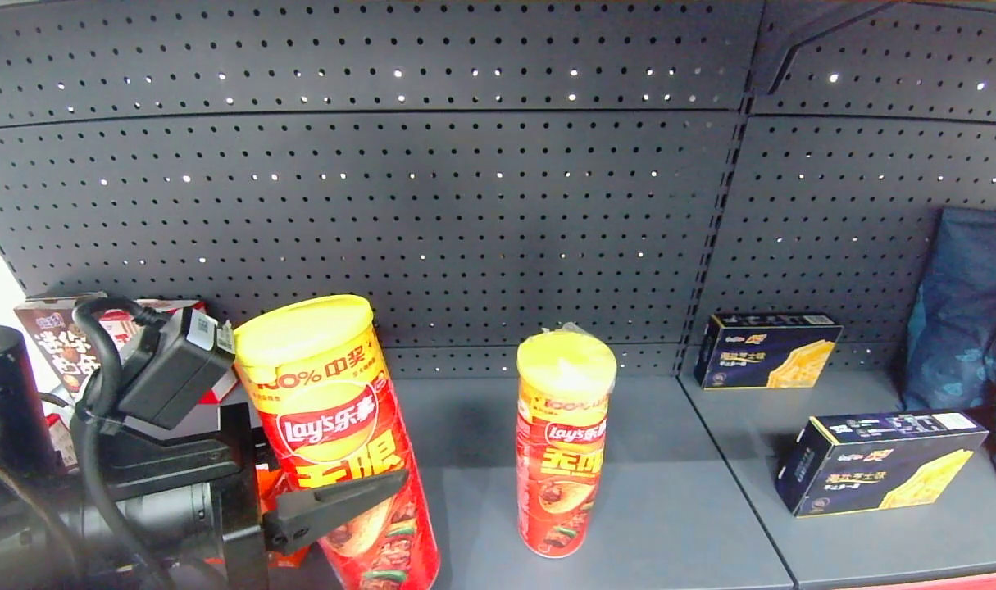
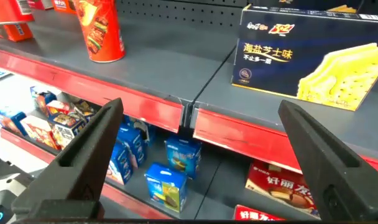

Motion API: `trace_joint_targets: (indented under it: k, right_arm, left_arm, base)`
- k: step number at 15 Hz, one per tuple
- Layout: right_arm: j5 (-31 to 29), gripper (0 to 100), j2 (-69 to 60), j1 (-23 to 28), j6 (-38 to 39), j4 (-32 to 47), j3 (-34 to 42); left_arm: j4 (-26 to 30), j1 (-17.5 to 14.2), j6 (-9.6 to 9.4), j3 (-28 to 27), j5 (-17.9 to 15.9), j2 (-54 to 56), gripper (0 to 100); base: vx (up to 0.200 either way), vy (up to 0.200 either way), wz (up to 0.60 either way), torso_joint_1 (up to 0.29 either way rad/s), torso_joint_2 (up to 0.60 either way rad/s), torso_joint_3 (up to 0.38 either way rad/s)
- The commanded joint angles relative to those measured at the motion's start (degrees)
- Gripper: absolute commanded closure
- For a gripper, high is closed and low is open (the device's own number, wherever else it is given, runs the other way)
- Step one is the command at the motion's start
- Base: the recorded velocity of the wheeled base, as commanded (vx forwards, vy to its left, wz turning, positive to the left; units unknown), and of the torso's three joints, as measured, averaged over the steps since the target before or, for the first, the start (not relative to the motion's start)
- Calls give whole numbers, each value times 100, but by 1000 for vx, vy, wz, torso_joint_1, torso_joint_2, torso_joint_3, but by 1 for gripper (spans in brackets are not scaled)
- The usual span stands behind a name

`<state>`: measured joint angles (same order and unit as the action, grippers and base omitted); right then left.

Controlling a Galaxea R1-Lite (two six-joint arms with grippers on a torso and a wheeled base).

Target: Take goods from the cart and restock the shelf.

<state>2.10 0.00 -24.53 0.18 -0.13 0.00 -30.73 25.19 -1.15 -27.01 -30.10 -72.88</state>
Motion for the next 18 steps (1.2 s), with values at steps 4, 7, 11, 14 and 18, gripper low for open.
trace_joint_targets:
  k: [4,7,11,14,18]
  right_arm:
    - [-8,0,149,774,-9,-4,0]
    - [-8,0,510,1029,-1,-4,0]
    - [-8,0,0,669,-1,-4,0]
    - [-8,0,0,669,-1,-4,0]
    - [-8,0,0,669,-1,-4,0]
  left_arm:
    - [-12,4,-8,-146,-31,-130,100]
    - [-12,4,0,-137,-31,-139,100]
    - [-91,13,0,-225,-101,-412,100]
    - [-715,4,0,-410,-216,-798,100]
    - [-776,21,-35,-1095,-207,-1185,100]
  base:
    - [0,0,0,0,0,0]
    - [0,0,0,0,0,0]
    - [0,0,0,0,0,0]
    - [0,0,0,0,0,0]
    - [0,0,0,0,0,0]
